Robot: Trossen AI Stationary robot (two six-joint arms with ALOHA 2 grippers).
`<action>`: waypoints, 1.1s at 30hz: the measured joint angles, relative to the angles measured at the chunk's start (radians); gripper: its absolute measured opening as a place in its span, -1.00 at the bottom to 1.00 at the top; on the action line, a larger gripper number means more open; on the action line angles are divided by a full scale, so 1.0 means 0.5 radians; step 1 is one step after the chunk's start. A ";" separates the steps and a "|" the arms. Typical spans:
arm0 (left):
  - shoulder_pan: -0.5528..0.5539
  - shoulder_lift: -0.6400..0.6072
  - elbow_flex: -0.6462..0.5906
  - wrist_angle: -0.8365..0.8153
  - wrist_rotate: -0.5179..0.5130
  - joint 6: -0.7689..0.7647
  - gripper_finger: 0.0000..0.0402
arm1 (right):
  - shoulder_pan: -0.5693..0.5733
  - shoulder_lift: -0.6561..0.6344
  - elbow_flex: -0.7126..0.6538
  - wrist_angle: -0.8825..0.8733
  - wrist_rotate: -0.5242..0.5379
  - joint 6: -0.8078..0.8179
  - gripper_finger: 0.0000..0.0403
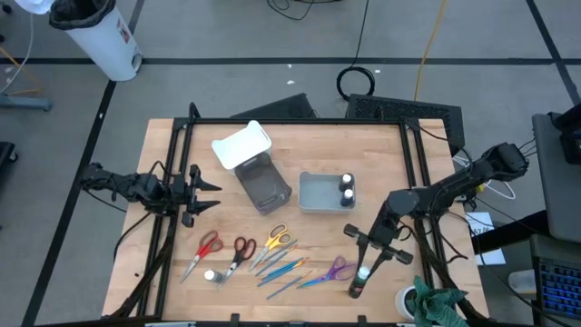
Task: Pick & Place Paint Supplies
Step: Put the green paint bottle into the gray bin
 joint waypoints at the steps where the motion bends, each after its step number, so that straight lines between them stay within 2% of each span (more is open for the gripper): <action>1: 0.000 0.001 0.000 0.000 0.000 0.000 0.00 | -0.011 0.000 -0.013 0.044 -0.029 0.030 -0.48; 18: 0.000 0.000 0.000 0.000 0.000 0.000 0.00 | -0.023 -0.001 -0.036 0.081 -0.061 0.081 -0.48; 21: 0.001 0.000 0.000 0.000 0.000 0.000 0.00 | -0.026 -0.001 -0.036 0.076 -0.219 0.082 -0.48; 27: 0.001 0.000 0.000 0.000 0.000 0.000 0.00 | -0.023 -0.001 -0.036 0.050 -0.906 0.080 -0.48; 29: 0.000 0.000 0.000 0.000 0.000 0.000 0.00 | -0.023 -0.001 -0.036 0.050 -0.991 0.066 -0.48; 33: 0.000 0.000 0.000 0.000 0.000 0.000 0.00 | -0.023 -0.001 -0.036 0.047 -1.031 0.033 -0.48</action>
